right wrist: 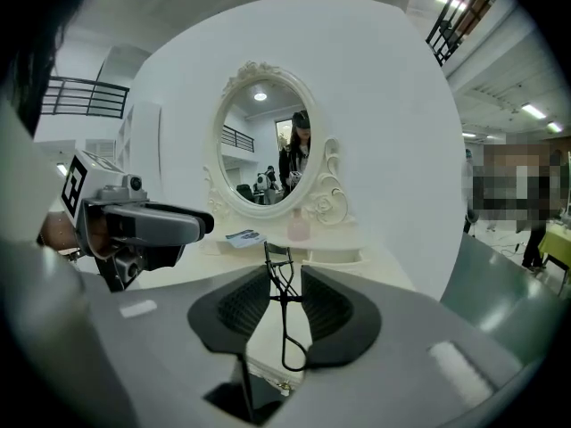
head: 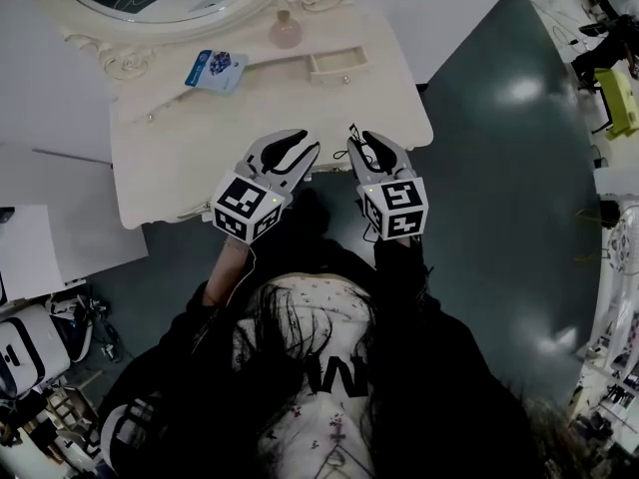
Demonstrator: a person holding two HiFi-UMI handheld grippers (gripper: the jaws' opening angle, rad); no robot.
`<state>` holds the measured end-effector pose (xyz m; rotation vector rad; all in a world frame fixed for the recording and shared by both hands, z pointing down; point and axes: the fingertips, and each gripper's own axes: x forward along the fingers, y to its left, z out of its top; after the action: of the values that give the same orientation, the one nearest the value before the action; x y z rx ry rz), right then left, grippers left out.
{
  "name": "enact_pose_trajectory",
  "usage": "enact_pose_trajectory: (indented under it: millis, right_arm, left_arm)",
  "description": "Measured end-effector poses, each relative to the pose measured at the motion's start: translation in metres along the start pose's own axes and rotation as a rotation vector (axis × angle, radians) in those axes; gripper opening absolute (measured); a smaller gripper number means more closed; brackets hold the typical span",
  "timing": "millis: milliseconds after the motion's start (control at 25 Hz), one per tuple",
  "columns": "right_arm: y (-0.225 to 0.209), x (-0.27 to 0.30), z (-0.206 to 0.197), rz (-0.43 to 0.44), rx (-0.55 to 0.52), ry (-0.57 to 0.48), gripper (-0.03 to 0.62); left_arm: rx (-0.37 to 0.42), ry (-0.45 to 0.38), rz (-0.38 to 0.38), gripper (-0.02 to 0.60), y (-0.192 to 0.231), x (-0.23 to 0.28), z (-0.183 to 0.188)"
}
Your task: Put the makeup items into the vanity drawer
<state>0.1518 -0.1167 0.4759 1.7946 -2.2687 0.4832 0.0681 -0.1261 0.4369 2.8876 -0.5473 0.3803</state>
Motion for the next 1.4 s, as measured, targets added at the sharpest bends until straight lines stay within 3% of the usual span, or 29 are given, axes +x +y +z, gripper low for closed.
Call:
enact_pose_trajectory:
  millis: [800,1400]
  right_arm:
    - [-0.032,0.105,0.032,-0.037,-0.028,0.099,0.115]
    - [-0.055,0.135,0.032,-0.050,-0.052,0.163,0.115]
  left_arm:
    - [-0.051,-0.029,-0.055,0.109,0.109,0.043,0.020]
    - [-0.100,-0.025,-0.041,0.109,0.136,0.050,0.014]
